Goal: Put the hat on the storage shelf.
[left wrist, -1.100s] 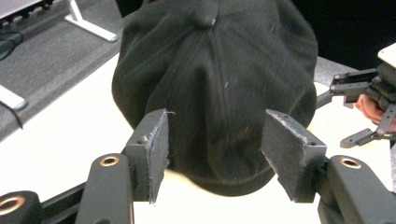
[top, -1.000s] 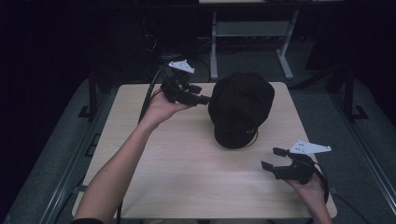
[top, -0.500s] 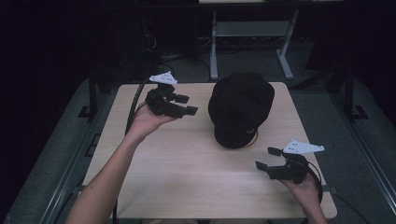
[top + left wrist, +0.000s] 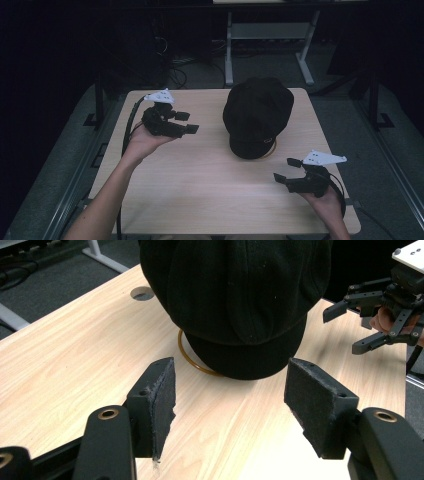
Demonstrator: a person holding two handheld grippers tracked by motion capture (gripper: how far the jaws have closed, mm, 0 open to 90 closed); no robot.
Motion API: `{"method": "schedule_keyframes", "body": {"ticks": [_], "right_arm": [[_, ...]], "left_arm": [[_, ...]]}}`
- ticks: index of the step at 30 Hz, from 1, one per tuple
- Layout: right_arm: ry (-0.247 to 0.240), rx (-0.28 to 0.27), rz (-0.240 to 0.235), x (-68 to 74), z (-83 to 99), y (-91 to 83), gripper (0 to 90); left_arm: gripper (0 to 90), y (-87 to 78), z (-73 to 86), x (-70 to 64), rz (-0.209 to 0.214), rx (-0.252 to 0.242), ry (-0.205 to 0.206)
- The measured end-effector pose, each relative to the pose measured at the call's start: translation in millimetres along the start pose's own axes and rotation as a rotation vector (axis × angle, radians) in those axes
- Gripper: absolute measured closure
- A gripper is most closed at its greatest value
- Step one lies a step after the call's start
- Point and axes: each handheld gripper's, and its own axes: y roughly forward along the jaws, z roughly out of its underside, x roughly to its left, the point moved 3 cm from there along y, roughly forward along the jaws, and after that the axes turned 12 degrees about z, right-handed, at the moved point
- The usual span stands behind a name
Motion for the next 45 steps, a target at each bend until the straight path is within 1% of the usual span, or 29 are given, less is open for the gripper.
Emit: {"method": "schedule_keyframes", "body": {"ticks": [4,7,13,16,17,22,26,28,31,32,36,45], "right_arm": [[-0.003,0.006,0.009,-0.7,1.8,-1.1,20.1],[0.006,0.007,0.013,-2.1,2.2,-1.6,20.1],[0.002,0.014,0.015,-0.8,3.2,-1.1,20.1],[-0.007,0.022,0.016,0.0,3.9,0.2,20.2],[-0.009,0.023,0.017,0.2,4.0,0.5,20.1],[-0.007,0.024,0.018,0.9,4.2,0.7,20.2],[-0.007,0.025,0.011,2.3,4.8,1.5,20.4],[-0.010,0.026,0.011,2.8,4.6,1.9,20.4],[-0.014,0.027,0.009,3.5,4.5,2.2,20.4],[-0.015,0.028,0.008,3.7,4.6,2.3,20.4],[-0.016,0.028,0.008,3.8,4.5,2.2,20.5],[-0.019,0.027,0.009,3.6,4.8,1.5,20.7]], "left_arm": [[36.6,-4.1,7.3,-1.2,-0.001,-0.009,-0.003],[36.4,-6.4,14.6,-0.9,-0.017,-0.006,-0.006],[36.0,-11.7,29.2,1.7,-0.021,-0.023,-0.033],[35.7,-14.4,34.7,2.2,-0.026,-0.028,-0.038],[35.6,-15.5,36.5,2.5,-0.029,-0.025,-0.034],[35.3,-16.9,47.2,3.1,-0.039,-0.034,-0.050],[34.9,-16.4,57.7,3.5,-0.036,-0.042,-0.067],[34.6,-15.9,63.2,4.2,-0.037,-0.035,-0.077],[33.4,-14.7,70.1,4.2,-0.012,-0.041,-0.097],[33.1,-14.3,72.5,4.1,-0.016,-0.036,-0.093],[32.8,-13.2,79.1,2.9,-0.022,-0.044,-0.099],[32.8,-9.6,99.9,0.5,-0.069,-0.025,-0.102]]}}
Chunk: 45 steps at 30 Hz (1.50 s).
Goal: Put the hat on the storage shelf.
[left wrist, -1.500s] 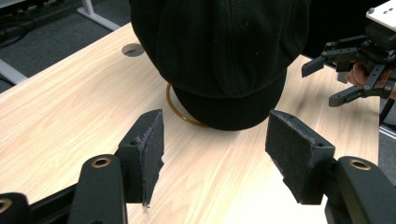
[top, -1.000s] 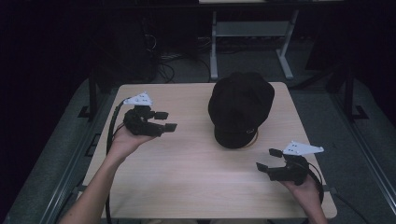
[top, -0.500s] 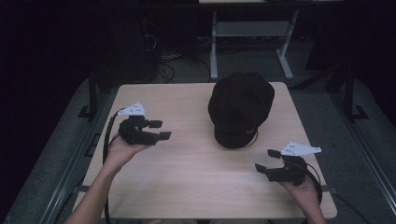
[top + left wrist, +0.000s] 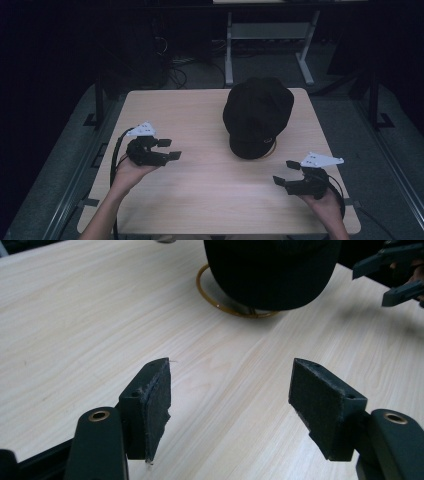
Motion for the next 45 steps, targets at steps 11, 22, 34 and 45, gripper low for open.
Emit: {"method": "schedule_keyframes", "body": {"ticks": [11,22,34,45], "right_arm": [[-0.006,0.006,0.001,0.6,0.4,0.0,21.1],[-0.012,0.011,-0.001,1.9,0.6,0.9,21.3],[-0.025,0.020,0.002,2.8,1.3,2.4,21.3],[-0.040,0.031,-0.005,5.0,3.6,1.9,21.5]], "left_arm": [[32.1,-0.3,27.2,2.8,-0.026,-0.011,-0.027],[31.9,0.0,49.7,2.8,-0.045,-0.023,-0.051],[29.2,4.5,62.6,-1.4,-0.065,-0.013,-0.042],[28.4,9.0,74.9,-5.3,-0.106,0.031,0.019]]}}
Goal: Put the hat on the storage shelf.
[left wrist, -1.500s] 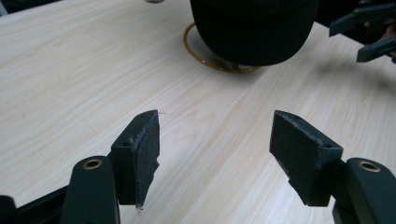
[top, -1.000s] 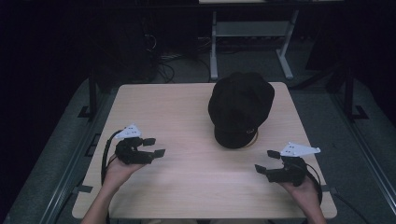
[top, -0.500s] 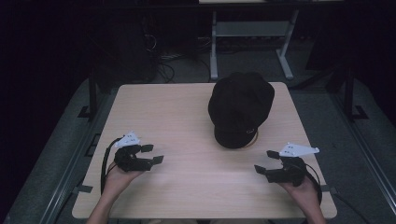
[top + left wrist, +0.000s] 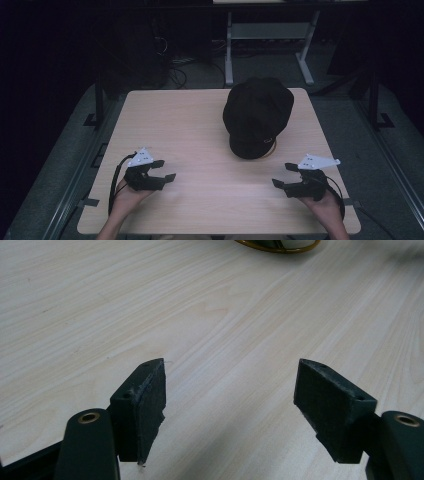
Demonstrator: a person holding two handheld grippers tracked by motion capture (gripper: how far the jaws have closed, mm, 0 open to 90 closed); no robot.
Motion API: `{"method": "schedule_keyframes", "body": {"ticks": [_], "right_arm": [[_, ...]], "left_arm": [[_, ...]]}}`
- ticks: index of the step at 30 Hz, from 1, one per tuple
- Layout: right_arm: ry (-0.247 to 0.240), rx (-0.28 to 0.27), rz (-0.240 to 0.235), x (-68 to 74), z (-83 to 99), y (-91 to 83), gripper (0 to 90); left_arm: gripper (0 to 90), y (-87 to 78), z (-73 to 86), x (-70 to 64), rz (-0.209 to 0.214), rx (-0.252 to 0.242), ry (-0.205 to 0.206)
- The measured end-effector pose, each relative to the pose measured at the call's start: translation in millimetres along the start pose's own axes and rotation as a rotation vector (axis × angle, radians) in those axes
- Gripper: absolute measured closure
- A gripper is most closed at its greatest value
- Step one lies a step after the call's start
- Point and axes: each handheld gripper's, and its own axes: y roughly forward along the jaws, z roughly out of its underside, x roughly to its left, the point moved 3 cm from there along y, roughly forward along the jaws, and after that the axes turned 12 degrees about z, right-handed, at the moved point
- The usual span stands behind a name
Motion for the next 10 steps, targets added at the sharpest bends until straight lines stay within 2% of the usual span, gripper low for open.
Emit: {"method": "schedule_keyframes", "body": {"ticks": [4,10], "right_arm": [[-0.003,0.007,-0.006,1.9,0.8,1.8,21.5],[-0.014,0.015,-0.022,6.2,-0.2,4.6,21.5]], "left_arm": [[27.6,-1.1,-0.4,1.1,-0.011,-0.015,0.007],[27.4,-0.6,1.2,3.0,-0.031,-0.011,0.013]]}}
